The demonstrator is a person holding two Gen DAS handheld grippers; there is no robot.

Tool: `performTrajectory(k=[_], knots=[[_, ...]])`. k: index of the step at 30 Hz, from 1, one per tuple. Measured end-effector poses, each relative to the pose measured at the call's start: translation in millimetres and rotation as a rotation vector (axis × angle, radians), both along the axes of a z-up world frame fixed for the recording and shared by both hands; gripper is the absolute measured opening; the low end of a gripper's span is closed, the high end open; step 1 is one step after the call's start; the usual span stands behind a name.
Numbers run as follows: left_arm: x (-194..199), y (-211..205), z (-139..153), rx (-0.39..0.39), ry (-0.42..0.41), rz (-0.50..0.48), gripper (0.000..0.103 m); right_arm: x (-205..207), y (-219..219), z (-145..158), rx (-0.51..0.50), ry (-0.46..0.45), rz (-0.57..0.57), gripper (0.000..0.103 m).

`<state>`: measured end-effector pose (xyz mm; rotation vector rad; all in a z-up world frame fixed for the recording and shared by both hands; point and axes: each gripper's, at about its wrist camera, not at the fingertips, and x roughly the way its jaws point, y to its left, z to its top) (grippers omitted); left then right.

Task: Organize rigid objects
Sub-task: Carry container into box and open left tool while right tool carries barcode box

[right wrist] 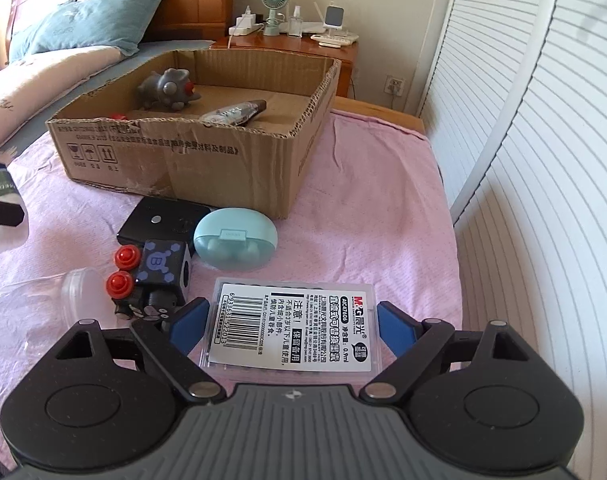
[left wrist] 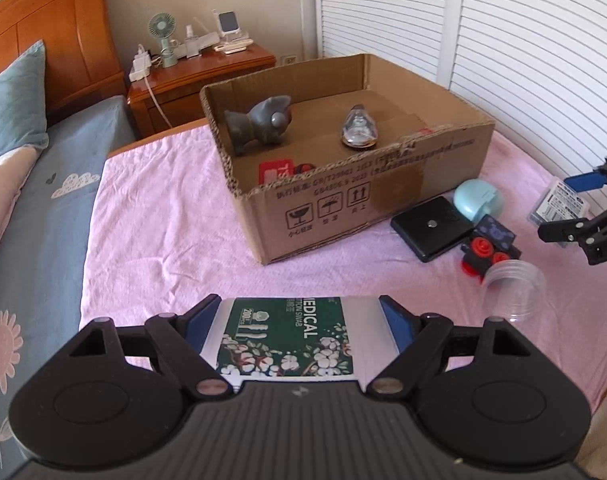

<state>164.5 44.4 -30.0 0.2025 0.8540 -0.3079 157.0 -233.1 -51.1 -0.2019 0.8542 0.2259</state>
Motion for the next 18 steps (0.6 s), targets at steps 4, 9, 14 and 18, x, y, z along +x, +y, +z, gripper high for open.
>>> performTrajectory(k=[4,9,14,18], knots=[[-1.7,-4.1,15.3,-0.002,-0.016,-0.033,0.083,-0.1,-2.4,13.7,0.023,-0.008,0.017,0.092],[9.4,-11.8,42.4,-0.027,-0.052,-0.058,0.083,2.0,-2.9,35.0,0.043,-0.048,0.039,0.092],[39.6,-28.5,67.8,-0.055,-0.102,-0.092,0.083,13.0,-0.2,56.2,0.06,-0.09,0.069,0.092],[71.8,-46.5,72.7,-0.045,-0.124,-0.105,0.083,25.3,3.3,67.8,0.061,-0.123,0.083,0.092]])
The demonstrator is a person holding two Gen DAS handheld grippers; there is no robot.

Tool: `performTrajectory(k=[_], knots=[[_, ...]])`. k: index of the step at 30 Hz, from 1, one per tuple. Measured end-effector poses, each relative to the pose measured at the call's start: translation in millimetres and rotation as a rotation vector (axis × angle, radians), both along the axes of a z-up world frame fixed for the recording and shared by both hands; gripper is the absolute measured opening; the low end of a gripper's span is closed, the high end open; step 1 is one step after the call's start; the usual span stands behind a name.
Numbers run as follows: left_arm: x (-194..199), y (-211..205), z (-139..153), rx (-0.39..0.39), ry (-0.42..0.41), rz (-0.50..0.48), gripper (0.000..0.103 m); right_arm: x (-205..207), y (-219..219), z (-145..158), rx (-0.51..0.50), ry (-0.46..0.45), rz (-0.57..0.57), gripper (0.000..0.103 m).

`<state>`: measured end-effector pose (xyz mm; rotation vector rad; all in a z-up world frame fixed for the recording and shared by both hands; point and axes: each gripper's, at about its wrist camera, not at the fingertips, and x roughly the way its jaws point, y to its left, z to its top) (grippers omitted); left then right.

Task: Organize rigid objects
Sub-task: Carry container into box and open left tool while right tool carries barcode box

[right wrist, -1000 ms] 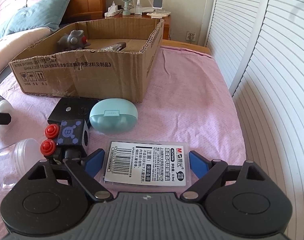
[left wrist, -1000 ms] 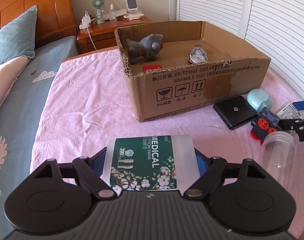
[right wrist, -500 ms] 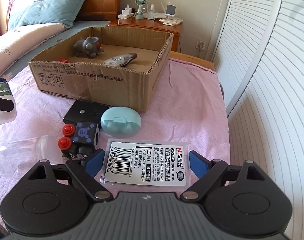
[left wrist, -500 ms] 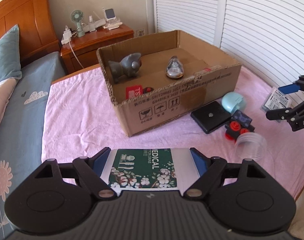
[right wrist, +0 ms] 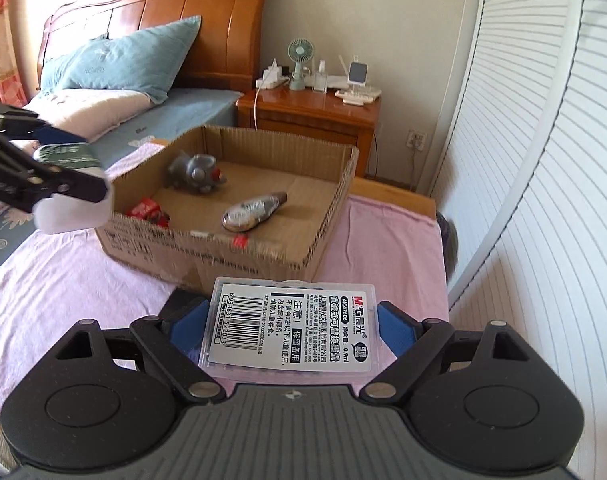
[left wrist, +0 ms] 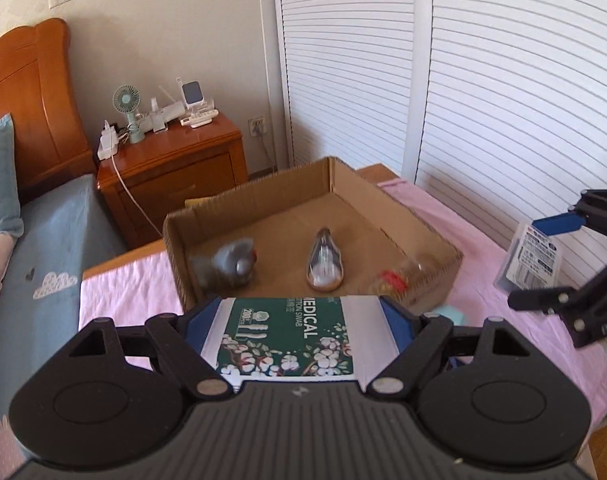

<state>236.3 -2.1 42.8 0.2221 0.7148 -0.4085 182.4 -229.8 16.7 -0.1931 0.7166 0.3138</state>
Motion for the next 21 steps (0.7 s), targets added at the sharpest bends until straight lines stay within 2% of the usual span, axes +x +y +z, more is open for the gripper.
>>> performTrajectory(k=[5,9,12,15,18,20,21], knots=[[47.9,-15.9,-15.3,0.004,0.037,0.027,0.083,20.3,2.3,5.5,0.011,-0.011,0.002,0.092],[72.6,-23.2,-31.6,0.031,0.049,0.049,0.083,34.1,4.5,5.1,0.007,-0.01,0.003,0.092],[85.8,-26.0,-42.0,0.018,0.056,0.069,0.083,43.5,6.0,3.9,0.007,-0.009,0.003,0.092],[92.7,-25.8,-49.0,0.002,0.044,0.093,0.086,50.6,8.6,2.8,0.008,-0.005,0.004,0.092],[92.0,-24.1,-50.7,0.019,0.027,0.11,0.091,56.5,11.7,1.3,0.005,0.004,0.004,0.092],[88.0,-20.4,-49.7,0.029,0.042,0.117,0.097,60.5,15.4,0.7,0.002,0.01,0.007,0.092],[85.0,-18.0,-48.3,0.035,0.055,0.127,0.097,61.9,17.1,0.6,0.0,0.011,0.007,0.092]])
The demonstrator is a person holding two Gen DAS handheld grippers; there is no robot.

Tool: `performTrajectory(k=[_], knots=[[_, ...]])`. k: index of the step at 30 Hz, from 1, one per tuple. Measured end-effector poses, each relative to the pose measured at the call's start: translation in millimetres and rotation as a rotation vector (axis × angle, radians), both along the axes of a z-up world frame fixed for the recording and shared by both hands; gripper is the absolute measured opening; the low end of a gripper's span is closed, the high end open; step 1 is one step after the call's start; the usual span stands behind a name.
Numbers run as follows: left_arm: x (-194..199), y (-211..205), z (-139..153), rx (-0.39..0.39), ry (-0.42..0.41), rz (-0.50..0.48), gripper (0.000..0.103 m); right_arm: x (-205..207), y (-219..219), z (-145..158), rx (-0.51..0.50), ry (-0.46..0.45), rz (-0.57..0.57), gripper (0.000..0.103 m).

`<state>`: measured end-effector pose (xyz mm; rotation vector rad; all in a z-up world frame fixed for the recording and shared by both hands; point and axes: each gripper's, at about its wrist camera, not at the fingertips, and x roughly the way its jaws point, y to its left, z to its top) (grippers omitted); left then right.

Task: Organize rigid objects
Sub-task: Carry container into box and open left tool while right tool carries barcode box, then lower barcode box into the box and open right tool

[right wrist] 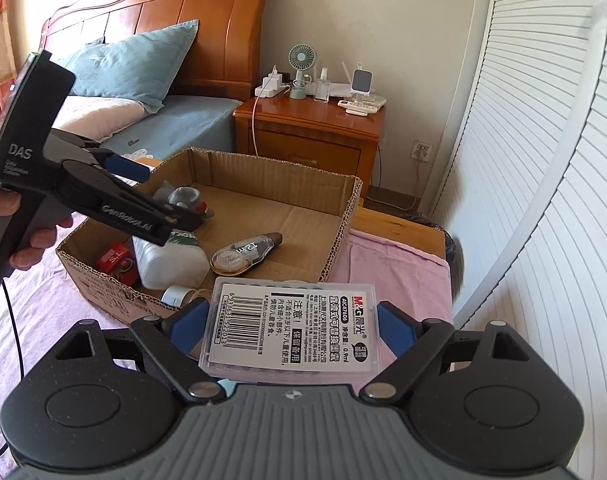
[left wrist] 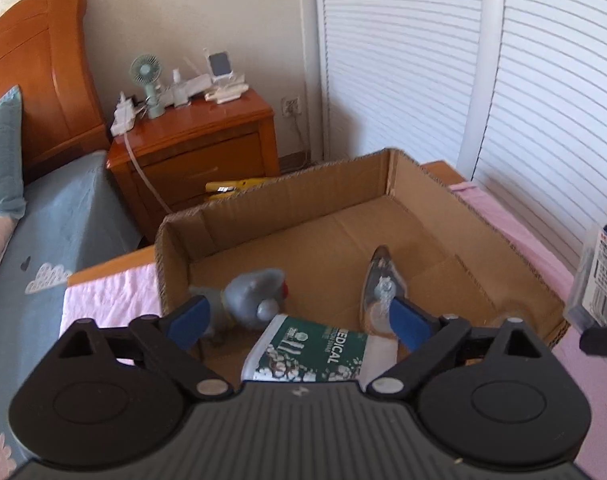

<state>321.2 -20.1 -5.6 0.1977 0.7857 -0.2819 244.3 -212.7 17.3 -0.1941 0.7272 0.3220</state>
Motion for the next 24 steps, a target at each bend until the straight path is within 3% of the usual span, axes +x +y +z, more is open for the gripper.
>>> performTrajectory(k=[9,17,24], knots=[[-57.2,27.9,24.0,-0.061,0.053,-0.011,0.097,21.9,16.0,5.6,0.034,0.039,0.009,0.092],[-127.8,36.5,27.3,0.026,-0.022,0.007,0.097,53.9,38.6,13.1,0.067,0.089,-0.009,0.092],[-146.5,63.9,19.4,-0.084,0.026,0.108,0.097,104.4,62.5,6.6,0.058,0.143,-0.047,0.092]])
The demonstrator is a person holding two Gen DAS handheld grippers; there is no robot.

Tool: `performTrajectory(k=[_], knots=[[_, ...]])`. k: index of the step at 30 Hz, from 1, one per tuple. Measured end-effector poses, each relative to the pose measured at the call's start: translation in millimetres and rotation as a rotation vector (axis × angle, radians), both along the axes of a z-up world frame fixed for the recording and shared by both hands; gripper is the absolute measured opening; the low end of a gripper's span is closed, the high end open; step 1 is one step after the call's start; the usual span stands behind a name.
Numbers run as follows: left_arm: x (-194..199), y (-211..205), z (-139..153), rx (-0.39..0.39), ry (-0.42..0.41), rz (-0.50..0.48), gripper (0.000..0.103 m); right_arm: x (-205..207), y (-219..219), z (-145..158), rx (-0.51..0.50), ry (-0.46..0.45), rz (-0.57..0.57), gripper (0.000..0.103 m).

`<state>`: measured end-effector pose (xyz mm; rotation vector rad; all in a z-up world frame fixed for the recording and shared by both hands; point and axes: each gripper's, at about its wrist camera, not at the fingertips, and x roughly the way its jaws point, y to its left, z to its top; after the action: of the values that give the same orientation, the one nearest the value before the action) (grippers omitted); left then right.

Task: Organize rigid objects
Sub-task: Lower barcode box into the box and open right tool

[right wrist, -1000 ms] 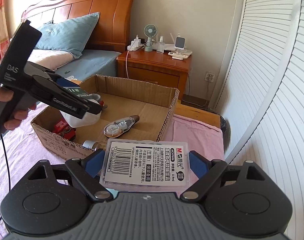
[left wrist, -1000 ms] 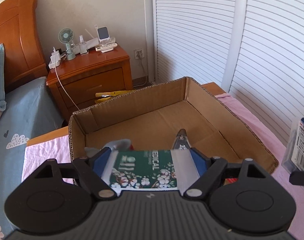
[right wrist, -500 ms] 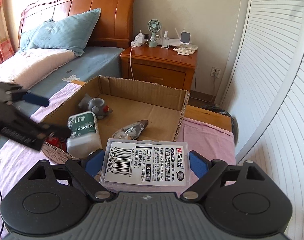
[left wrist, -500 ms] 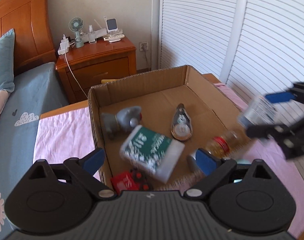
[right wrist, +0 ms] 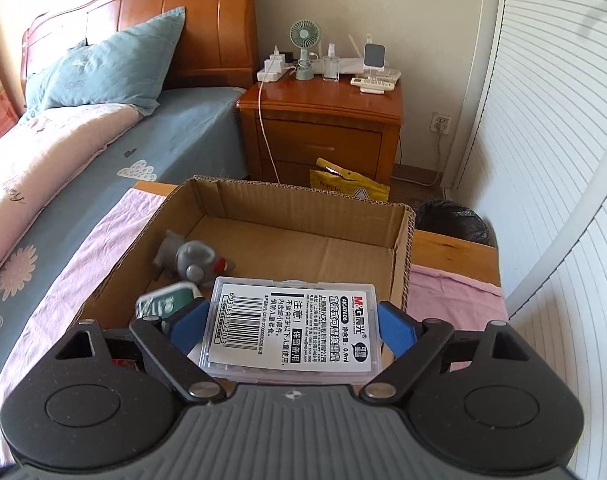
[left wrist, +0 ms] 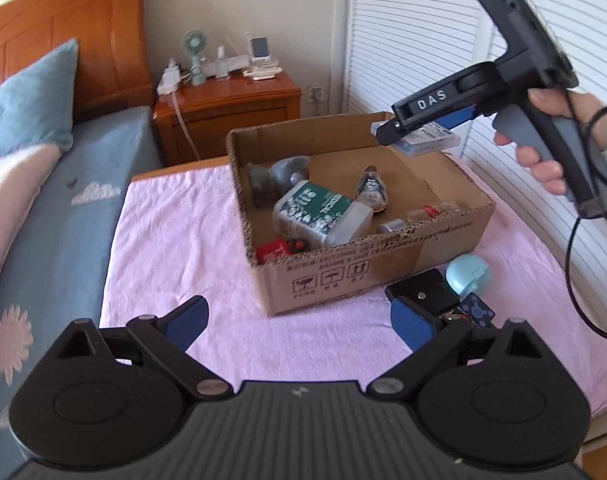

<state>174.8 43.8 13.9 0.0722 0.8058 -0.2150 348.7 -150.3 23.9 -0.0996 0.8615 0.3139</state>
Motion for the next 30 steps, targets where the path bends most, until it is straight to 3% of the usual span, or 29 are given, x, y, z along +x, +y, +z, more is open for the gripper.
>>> performTrajectory(k=[4,16,19,30], knots=[[-8.2,6.6,-2.5,0.032,-0.018,0.036,0.097,30.9,12.3,-16.7,-0.023,0.048,-0.022,0.092],[0.9,33.0,-8.8,-0.004,-0.022,0.097,0.097,86.4,33.7,-43.1,-0.016,0.136,-0.069,0.093],[1.7,33.5,-9.8,-0.002,-0.016,0.1,0.097,87.2,32.3,-40.8,-0.006,0.125,-0.086,0.1],[-11.8,25.3,-2.3,-0.001,-0.028,0.088,0.097,45.4,21.5,-10.9,-0.015,0.068,-0.094,0.103]])
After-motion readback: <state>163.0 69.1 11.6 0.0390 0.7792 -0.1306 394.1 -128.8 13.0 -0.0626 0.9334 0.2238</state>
